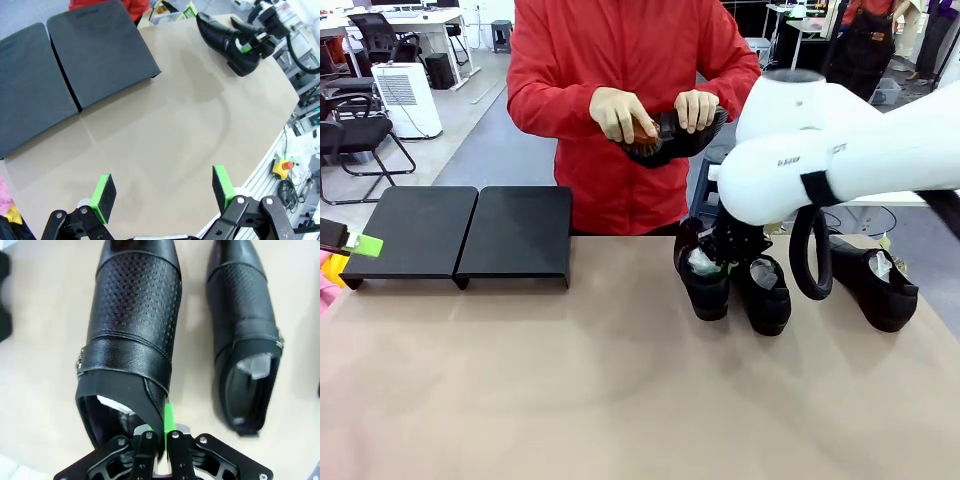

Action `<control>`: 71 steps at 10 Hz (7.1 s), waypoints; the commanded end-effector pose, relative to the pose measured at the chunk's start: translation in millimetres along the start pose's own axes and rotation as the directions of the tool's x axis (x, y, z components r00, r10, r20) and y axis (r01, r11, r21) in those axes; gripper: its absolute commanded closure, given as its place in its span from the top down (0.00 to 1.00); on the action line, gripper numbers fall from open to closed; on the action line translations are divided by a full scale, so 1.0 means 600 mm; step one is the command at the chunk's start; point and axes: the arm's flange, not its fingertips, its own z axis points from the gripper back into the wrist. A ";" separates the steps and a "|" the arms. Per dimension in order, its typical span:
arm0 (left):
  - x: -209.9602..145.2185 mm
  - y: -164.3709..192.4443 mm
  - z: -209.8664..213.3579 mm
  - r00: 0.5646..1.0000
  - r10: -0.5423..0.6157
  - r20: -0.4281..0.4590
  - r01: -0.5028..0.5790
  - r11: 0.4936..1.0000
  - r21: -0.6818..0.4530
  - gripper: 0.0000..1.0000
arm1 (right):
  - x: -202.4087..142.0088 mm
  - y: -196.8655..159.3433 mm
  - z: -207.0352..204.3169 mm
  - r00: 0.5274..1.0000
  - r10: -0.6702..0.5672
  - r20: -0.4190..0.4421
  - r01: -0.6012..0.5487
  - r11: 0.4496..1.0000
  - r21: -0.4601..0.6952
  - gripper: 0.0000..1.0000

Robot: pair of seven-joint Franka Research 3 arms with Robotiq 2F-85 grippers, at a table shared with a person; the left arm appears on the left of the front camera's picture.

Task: Organize the shoes by placing them on the stand.
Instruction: Pick up one Shoe and place it in the middle of the table, then place the Shoe from the middle of the table onto the Shoes Stand.

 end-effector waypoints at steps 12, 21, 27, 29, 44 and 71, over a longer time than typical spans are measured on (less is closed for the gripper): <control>0.001 0.003 0.000 1.000 -0.009 0.010 0.009 1.000 -0.018 1.00 | -0.213 0.156 0.062 0.962 -0.263 0.075 0.257 0.962 0.088 0.00; 0.001 0.003 0.000 1.000 -0.009 0.010 0.009 1.000 -0.018 1.00 | -0.245 0.331 -0.106 1.000 -0.013 0.018 0.011 0.992 0.125 0.00; 0.001 0.003 0.000 1.000 -0.009 0.010 0.009 1.000 -0.018 1.00 | -0.236 0.308 -0.124 0.991 -0.130 -0.042 0.134 0.986 0.094 0.91; 0.001 0.003 0.000 1.000 -0.009 0.010 0.009 1.000 -0.018 1.00 | -0.238 0.290 -0.091 0.989 -0.138 -0.062 0.144 0.982 0.119 1.00; 0.006 -0.050 -0.053 0.999 0.030 -0.014 -0.030 0.999 0.017 1.00 | -0.273 0.185 0.004 0.989 -0.148 -0.028 0.151 0.977 0.148 1.00; 0.022 -0.433 -0.563 0.837 0.390 -0.383 -0.223 0.884 0.411 1.00 | -0.256 -0.117 0.028 0.798 -0.602 -0.027 0.599 0.797 -0.075 1.00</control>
